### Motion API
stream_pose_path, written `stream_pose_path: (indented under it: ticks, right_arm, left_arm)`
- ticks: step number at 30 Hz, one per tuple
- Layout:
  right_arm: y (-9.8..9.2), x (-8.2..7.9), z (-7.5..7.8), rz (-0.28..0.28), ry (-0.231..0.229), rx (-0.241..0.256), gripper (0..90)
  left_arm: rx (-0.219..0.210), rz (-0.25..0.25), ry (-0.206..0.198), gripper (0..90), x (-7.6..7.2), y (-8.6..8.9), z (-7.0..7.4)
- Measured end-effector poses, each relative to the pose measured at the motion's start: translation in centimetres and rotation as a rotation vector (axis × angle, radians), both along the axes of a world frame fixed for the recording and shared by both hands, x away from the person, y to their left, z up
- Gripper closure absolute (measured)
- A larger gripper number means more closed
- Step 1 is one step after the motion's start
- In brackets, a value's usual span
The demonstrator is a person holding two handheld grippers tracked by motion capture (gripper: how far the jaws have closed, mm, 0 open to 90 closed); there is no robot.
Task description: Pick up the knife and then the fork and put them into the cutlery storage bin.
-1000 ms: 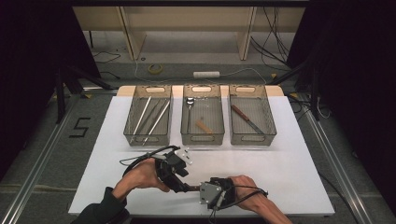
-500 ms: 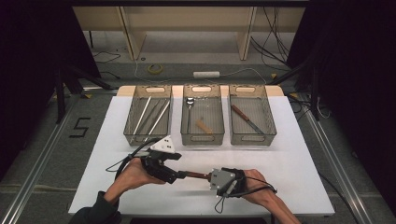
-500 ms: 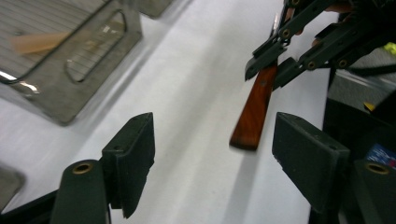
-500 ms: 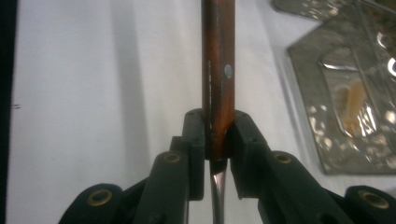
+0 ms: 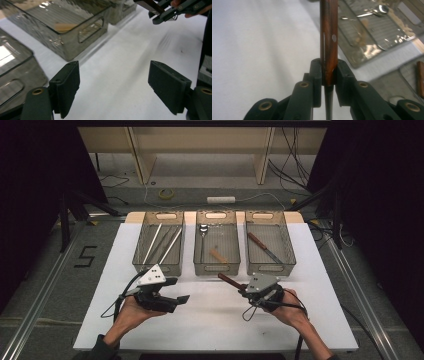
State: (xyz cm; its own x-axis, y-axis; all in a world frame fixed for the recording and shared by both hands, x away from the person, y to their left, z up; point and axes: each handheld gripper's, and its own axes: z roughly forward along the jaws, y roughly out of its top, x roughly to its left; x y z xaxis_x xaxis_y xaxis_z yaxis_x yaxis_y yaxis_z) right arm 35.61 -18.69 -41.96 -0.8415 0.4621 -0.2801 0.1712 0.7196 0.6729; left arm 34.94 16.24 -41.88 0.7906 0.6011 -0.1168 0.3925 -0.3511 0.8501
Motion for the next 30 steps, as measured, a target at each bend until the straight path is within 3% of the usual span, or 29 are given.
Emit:
stream_pose_path:
  ticks: [4,14,18,23,30]
  right_arm:
    - [-1.3,0.8,0.2,-0.050,0.031,0.045,77.9]
    - [-4.7,2.9,2.2,-0.195,0.060,0.138,77.9]
    - [-5.9,4.8,4.2,-0.256,0.055,0.195,77.9]
    - [-6.5,7.5,6.6,-0.301,0.065,0.227,77.9]
    - [-6.7,11.0,7.3,-0.359,0.096,0.244,77.9]
  left_arm:
    - [-0.039,0.038,-0.018,23.2,-0.4,0.8,0.1]
    - [-0.064,0.089,-0.037,20.9,-0.8,1.6,-0.3]
    - [-0.072,0.096,-0.056,20.8,-1.0,1.9,-0.1]
    - [-0.077,0.108,-0.073,20.5,-1.2,2.1,-0.1]
    - [-0.083,0.114,-0.086,20.4,-1.4,2.3,-0.1]
